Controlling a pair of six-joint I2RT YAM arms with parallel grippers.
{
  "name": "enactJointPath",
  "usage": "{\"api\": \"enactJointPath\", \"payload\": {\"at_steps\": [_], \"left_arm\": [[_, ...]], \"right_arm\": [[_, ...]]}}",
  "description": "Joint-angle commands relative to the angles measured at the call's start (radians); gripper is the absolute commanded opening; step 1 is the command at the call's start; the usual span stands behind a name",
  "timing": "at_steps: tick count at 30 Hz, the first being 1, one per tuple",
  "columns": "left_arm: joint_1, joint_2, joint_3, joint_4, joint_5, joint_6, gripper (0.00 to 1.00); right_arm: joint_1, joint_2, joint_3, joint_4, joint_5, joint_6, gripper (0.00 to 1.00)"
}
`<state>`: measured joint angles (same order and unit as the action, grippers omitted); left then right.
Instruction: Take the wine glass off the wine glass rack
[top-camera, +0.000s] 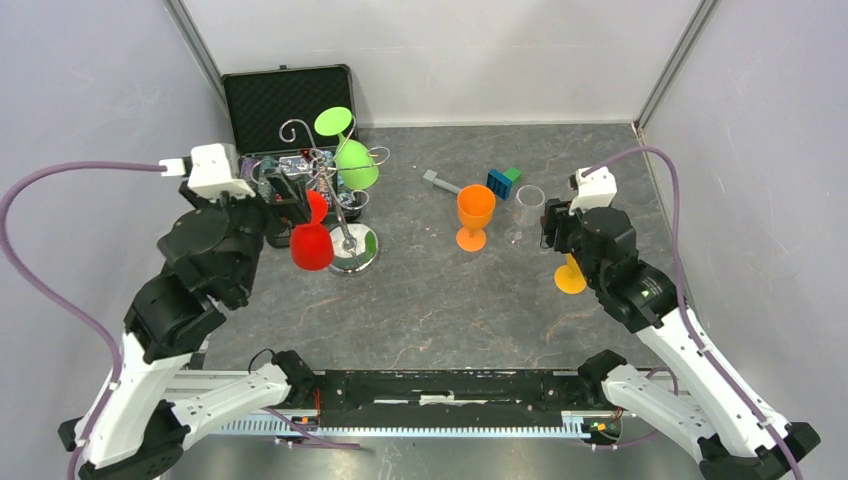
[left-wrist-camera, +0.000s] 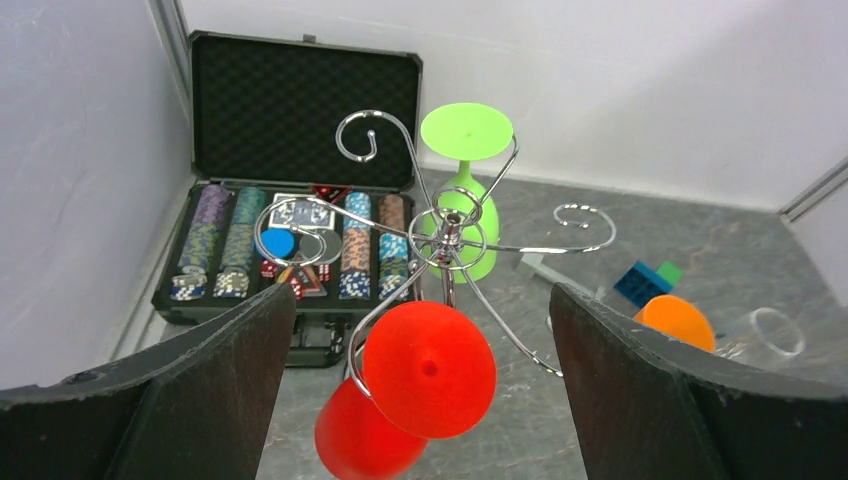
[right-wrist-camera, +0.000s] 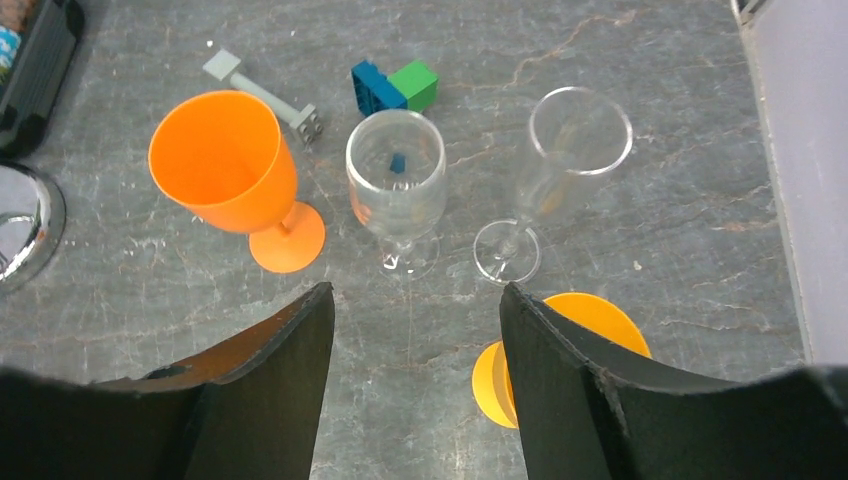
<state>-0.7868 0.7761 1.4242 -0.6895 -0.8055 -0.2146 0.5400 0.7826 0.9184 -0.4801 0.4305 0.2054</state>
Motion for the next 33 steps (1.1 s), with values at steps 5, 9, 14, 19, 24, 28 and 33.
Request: {"api": "enactJointPath", "payload": {"at_steps": [5, 9, 14, 19, 24, 28, 33], "left_arm": [[0.048, 0.160, 0.113, -0.120, 0.089, -0.011, 0.79], [0.209, 0.222, 0.179, -0.154, 0.283, -0.038, 0.73], [0.597, 0.293, 0.227, -0.183, 0.678, -0.067, 0.75], [0.704, 0.364, 0.257, -0.112, 0.891, -0.137, 0.78], [0.785, 0.468, 0.291, 0.006, 1.071, -0.261, 0.70], [0.825, 0.557, 0.307, 0.061, 1.056, -0.325, 0.60], [0.827, 0.635, 0.307, 0.121, 1.169, -0.401, 0.54]], "right_arm": [[-0.003, -0.008, -0.110, 0.159, -0.269, 0.066, 0.66], [-0.003, 0.014, -0.144, 0.265, -0.488, 0.154, 0.65], [-0.004, 0.032, -0.211, 0.417, -0.653, 0.262, 0.64], [-0.004, 0.069, -0.241, 0.544, -0.754, 0.361, 0.64], [-0.003, 0.060, -0.262, 0.571, -0.744, 0.389, 0.64], [-0.003, 0.043, -0.276, 0.560, -0.715, 0.388, 0.64], [-0.003, 0.047, -0.265, 0.500, -0.688, 0.356, 0.62]]}}
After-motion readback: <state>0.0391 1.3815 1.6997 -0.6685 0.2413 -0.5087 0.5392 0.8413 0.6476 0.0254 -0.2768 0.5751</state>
